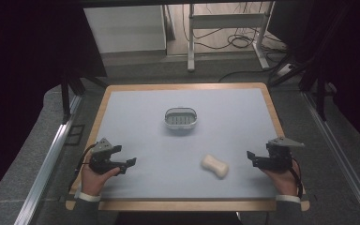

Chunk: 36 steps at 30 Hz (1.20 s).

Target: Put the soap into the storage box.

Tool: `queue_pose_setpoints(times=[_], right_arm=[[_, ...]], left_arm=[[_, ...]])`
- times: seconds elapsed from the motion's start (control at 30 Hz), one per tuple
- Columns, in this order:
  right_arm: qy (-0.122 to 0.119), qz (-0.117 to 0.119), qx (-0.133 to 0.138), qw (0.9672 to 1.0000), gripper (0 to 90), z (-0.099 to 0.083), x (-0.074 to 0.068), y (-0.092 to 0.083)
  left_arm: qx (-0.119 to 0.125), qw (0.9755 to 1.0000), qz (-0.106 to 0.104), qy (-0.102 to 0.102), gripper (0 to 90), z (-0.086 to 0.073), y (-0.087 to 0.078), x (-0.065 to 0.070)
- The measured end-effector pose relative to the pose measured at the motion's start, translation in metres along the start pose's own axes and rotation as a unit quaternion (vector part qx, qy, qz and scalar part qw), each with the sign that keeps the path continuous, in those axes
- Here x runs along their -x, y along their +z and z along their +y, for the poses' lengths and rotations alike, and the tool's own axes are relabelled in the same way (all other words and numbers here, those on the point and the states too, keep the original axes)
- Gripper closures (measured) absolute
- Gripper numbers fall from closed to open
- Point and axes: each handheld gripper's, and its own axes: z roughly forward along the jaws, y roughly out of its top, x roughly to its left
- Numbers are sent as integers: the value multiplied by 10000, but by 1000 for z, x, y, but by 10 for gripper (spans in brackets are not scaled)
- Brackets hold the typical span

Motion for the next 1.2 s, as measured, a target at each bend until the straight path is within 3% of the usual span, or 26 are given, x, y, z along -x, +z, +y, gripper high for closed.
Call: queue_pose_setpoints(times=[0.13, 0.47, 0.53, 1.2], right_arm=[[-71, -9, 10, 10000, 137, 2, -4, -6], [-157, 220, 16, 9996, 152, 16, -7, -16], [-319, 255, 12, 9992, 156, 21, -10, -19], [-1010, 650, -435, 9918, 178, 58, -36, -14]], left_arm=[[-73, 10000, 11, 8, 137, -1, 2, 2], [-21, 9999, 111, -18, 136, -1, -4, 4], [-42, 9999, 107, -11, 136, -1, -3, 4], [-64, 9998, 209, 22, 135, -3, -2, 4]])
